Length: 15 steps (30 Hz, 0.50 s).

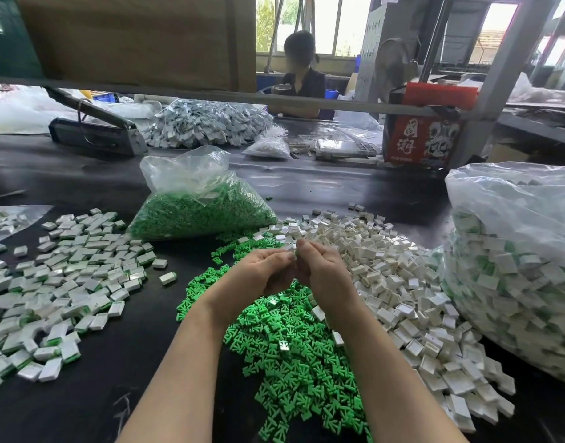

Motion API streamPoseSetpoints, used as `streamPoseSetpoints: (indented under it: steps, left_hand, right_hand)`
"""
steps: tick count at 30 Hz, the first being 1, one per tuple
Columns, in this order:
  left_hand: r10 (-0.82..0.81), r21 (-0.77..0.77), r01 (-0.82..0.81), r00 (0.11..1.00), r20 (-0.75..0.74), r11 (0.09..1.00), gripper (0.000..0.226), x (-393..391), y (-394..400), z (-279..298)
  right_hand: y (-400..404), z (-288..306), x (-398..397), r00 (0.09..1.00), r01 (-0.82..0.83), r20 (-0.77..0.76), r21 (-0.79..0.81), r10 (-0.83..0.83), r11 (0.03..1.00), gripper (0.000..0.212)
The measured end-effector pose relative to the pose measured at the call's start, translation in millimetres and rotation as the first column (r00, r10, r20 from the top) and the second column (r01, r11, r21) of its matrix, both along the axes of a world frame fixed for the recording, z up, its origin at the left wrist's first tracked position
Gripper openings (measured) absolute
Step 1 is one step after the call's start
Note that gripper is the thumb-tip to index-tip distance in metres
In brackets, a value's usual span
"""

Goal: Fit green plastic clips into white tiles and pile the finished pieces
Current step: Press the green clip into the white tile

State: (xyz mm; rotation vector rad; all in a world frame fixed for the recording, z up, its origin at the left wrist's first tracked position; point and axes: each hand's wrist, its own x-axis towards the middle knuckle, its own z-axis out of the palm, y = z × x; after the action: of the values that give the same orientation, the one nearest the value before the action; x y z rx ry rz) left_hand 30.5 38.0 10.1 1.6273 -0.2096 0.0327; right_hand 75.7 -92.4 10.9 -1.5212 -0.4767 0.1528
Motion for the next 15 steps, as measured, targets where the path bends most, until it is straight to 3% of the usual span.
streamPoseSetpoints:
  steps: [8, 15]
  left_hand:
    - [0.014, -0.010, -0.013, 1.000, 0.028, 1.000, 0.035, 0.8, -6.3, 0.3]
    - [0.001, -0.058, 0.000, 1.000, 0.017, 0.998, 0.034, -0.5, -4.9, -2.4]
  right_hand:
    - [-5.0, -2.5, 3.3, 0.987, 0.066, 0.153, -0.110, -0.049, 0.992, 0.043]
    - [-3.2, -7.6, 4.8, 0.994, 0.000, 0.107, -0.070, 0.008, 0.998, 0.039]
